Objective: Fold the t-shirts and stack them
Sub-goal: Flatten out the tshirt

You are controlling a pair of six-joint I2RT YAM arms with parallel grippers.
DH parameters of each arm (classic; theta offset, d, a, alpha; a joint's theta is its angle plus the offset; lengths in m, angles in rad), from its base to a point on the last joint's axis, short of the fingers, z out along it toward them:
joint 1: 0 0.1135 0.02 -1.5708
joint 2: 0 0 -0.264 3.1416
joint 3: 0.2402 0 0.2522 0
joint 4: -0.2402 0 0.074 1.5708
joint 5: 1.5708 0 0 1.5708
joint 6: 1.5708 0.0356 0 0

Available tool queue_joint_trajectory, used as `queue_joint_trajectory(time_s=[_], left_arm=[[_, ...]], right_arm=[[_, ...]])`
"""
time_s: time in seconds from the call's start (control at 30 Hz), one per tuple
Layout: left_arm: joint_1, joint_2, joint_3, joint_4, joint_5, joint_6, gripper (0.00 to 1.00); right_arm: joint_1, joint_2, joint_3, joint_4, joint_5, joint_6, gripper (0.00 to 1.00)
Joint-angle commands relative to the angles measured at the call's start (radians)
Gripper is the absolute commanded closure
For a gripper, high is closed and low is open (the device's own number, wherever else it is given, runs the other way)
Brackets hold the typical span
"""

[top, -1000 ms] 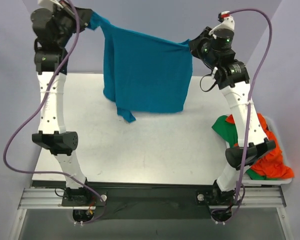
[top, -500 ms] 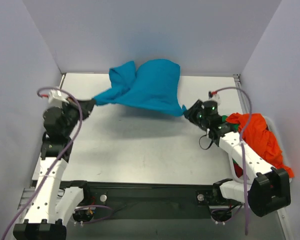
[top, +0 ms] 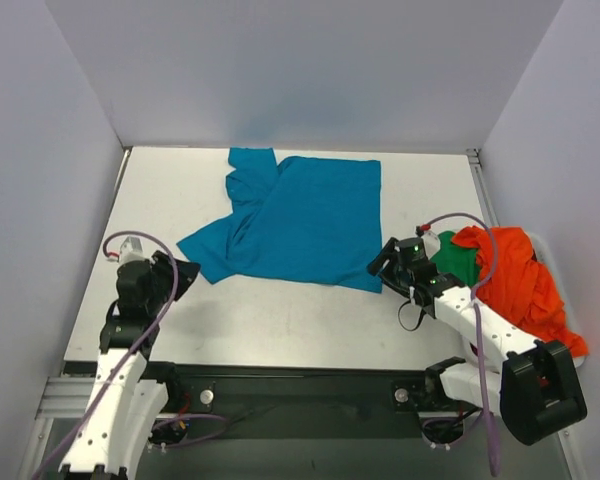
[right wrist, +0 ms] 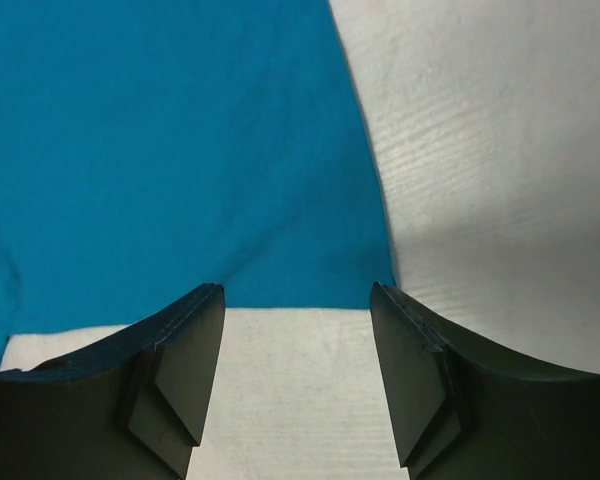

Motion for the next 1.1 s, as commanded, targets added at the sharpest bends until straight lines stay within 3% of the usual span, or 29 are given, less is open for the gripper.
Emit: queue_joint_trajectory(time_s=[0.0,0.23,0.4,0.57,0.63,0.7,0.8,1.07], left_arm=[[-0.003,0.180,0.093,0.065,-0.071,0.036,0.55],[-0.031,0.495,0.228,0.154,-0.141,0.025,0.62],[-0.123,0.702,0.295,0.231,-0.190,0.013,0.63],[-0.164,0.785,0.366,0.147,-0.307,0.024,0.68],[-0.166,0.791,0.374,0.125,-0.373,0.025,0.66],[-0.165,0.811,0.380,0.104,-0.420,0.027,0.55],[-0.160,0.880,0.407,0.097,-0.434,0.039,0.48],[-0.155,1.081,0.539,0.025,-0.474,0.056,0.46]], right_arm=[[0.001,0.016,0.114,-0.105,0.131,-0.030,0.40],[0.007,0.083,0.150,-0.177,0.134,-0.001,0.41],[0.021,0.123,0.147,-0.154,0.092,-0.004,0.41],[0.039,0.174,0.165,-0.205,0.092,-0.011,0.38],[0.044,0.177,0.151,-0.205,0.091,-0.005,0.36],[0.042,0.183,0.147,-0.207,0.091,-0.002,0.36],[0.041,0.203,0.144,-0.207,0.102,0.004,0.36],[0.035,0.266,0.162,-0.207,0.125,0.004,0.37]])
